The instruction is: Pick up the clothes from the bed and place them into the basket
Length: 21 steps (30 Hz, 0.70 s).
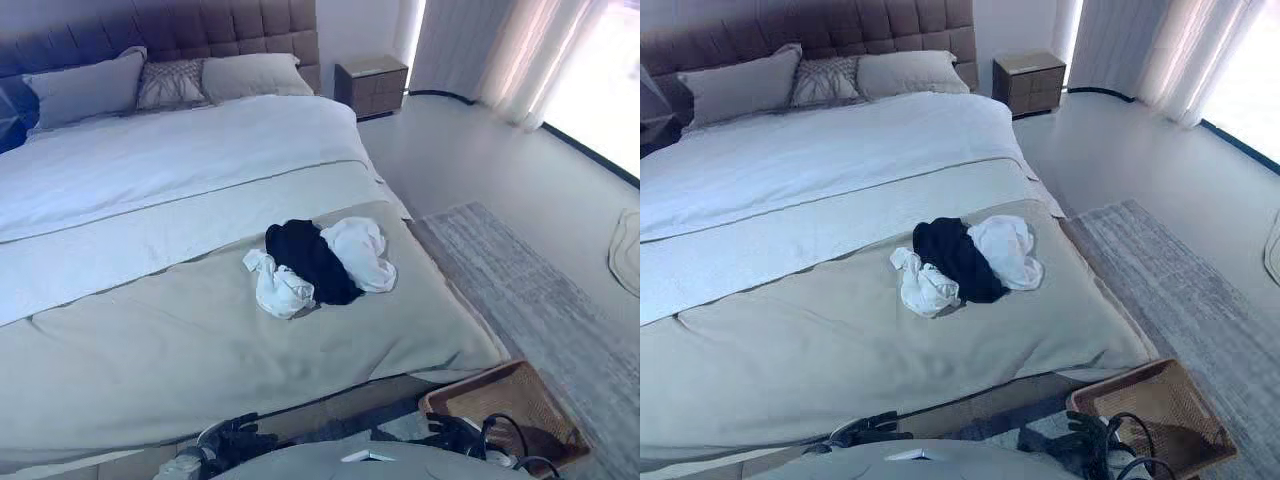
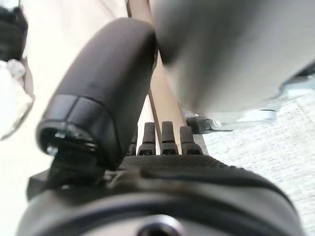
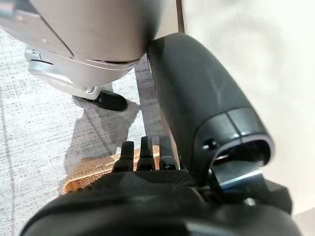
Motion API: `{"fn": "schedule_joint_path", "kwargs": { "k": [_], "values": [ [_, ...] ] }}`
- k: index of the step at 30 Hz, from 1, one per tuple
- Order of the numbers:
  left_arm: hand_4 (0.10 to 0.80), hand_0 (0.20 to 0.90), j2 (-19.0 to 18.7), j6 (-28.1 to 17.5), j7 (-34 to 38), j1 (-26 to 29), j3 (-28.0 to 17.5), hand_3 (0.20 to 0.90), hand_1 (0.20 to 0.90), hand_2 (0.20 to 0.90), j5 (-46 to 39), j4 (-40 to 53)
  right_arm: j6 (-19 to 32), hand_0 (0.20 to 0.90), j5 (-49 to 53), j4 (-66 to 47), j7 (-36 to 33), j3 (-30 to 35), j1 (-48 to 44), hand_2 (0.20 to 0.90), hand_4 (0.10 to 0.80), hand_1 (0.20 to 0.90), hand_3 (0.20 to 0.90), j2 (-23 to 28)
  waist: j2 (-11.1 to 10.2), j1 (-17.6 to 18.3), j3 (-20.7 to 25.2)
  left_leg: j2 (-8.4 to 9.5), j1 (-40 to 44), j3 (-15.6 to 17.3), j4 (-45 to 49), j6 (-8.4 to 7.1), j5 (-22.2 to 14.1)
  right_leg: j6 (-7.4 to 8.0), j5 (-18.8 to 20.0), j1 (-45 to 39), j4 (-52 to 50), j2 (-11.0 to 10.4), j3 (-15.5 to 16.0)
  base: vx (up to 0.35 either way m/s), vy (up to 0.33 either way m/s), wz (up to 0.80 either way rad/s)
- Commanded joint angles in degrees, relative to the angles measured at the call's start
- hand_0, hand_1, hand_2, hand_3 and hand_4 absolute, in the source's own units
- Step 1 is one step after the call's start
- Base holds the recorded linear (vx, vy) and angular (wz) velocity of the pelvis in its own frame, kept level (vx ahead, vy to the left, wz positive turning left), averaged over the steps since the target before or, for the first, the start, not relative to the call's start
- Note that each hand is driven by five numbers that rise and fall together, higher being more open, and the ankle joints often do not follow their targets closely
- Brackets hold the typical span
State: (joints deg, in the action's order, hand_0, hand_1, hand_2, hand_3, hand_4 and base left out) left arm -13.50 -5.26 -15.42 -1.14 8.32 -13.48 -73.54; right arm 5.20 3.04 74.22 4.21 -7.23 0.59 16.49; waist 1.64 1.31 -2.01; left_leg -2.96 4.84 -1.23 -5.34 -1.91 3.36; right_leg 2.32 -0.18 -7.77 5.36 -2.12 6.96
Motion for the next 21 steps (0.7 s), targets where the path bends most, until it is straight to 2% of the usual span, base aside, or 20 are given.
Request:
{"fn": "schedule_joint_path", "kwargs": {
  "k": [1, 5, 21],
  "values": [
    [0.800, 0.900, -1.42, -1.60, 0.22, 3.05, 0.64, 0.900, 0.900, 0.900, 1.19, -2.19, 1.71, 0.900, -1.39, 2.76, -0.08, -0.59, -1.83, 0.900, 0.800, 0.900, 0.900, -1.96, -2.52, -0.85, -0.40, 5.37, 1.74, 2.44, 0.34, 4.52, -4.16, -0.02, 2.43, 1.82, -1.55, -0.13, -2.46, 0.000, 0.000, 0.00],
    [0.800, 0.900, -0.93, -0.44, -0.32, 3.09, 0.95, 0.900, 0.900, 0.900, 0.61, -2.30, 2.14, 0.900, -1.14, 2.08, 0.34, -1.22, -2.38, 0.900, 0.800, 0.900, 0.900, -2.08, -2.40, -0.98, -0.50, 5.39, 1.76, 2.44, 0.34, 4.50, -4.29, 0.00, 2.45, 1.81, -1.44, -0.13, -2.50, 0.000, 0.000, 0.00],
    [0.800, 0.900, 0.02, -0.97, 2.35, 3.32, 2.28, 0.900, 0.900, 0.900, 2.39, -3.15, 1.47, 0.900, -1.47, 2.63, -0.36, -2.61, -2.60, 0.900, 0.800, 0.900, 0.900, -3.01, -2.69, -1.00, -0.04, 5.37, 1.76, 2.47, 0.34, 4.51, -4.23, -0.19, 2.22, 1.90, -1.73, 0.09, -2.41, 0.000, 0.000, 0.00]
  ]
}}
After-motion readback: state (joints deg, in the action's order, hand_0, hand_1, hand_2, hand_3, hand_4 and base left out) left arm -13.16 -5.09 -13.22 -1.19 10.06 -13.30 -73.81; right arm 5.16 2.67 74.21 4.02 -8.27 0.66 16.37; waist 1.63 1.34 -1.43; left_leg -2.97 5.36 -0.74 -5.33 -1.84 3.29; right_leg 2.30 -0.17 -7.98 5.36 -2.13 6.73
